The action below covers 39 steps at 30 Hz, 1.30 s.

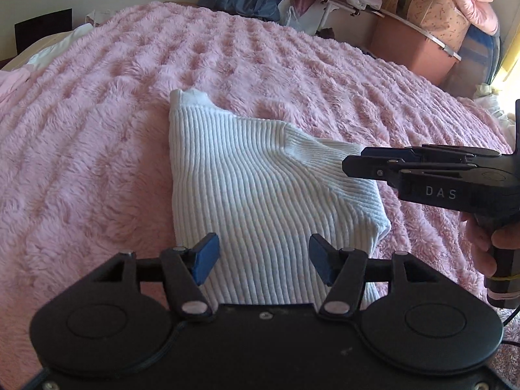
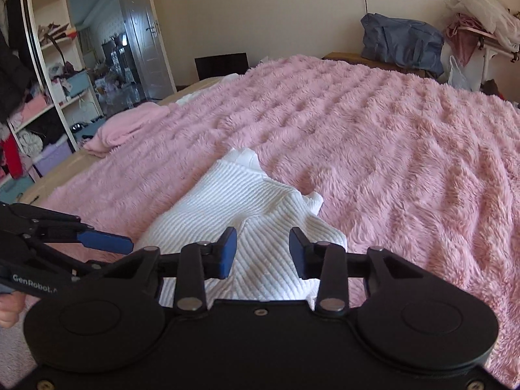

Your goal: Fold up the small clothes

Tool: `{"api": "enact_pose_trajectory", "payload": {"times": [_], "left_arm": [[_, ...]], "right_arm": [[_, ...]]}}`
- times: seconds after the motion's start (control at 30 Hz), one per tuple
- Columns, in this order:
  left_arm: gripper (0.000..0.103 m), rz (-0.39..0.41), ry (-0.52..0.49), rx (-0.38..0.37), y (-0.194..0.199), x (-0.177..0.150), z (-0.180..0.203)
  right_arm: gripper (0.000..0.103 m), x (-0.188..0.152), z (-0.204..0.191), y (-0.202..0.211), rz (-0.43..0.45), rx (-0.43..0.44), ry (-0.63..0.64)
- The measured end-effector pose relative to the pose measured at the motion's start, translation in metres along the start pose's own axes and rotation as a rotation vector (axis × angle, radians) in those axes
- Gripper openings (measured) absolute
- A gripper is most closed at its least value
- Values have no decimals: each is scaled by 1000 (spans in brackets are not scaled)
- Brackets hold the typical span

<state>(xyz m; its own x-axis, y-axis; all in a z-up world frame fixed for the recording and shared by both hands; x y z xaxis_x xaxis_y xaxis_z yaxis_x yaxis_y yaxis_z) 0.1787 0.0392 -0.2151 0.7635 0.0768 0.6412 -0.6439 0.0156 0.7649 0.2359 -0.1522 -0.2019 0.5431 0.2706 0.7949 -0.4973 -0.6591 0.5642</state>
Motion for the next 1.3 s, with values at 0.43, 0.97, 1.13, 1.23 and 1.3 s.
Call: {"api": "enact_pose_trajectory", "payload": {"times": [0.43,0.97,1.13,1.23,1.3], "left_arm": [[67,-19,-23,6,-26,-7,7],[67,-20,76,-19,30,-24,-2],[67,-40,26,-21,32,-52,16],[67,-67,26,-17,20,-60,19],[67,-78,25,-14,13,-63,20]], "right_arm": [[32,-28,31,-35,-27,-2,-134],[32,-33,-42,35,92,-3,80],[32,-49,-50,26,51,26,106],[32,-59,-44,15,14,5,90],[32,-64,-37,11,0,-27,87]]}}
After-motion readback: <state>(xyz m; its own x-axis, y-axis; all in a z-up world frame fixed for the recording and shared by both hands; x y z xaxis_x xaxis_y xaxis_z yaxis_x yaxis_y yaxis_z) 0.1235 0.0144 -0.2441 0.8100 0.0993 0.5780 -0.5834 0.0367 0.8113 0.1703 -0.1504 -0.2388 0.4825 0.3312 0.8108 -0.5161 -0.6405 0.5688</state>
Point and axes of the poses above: each gripper's, at about its wrist camera, not at the fingertips, and y roughly against the way its jaws point, z to its right, x to its top, the point moved 5 cm from there along -y, roughly the way its jaws point, and after that the axes turned 13 degrees about x, right-handed, at the moved point
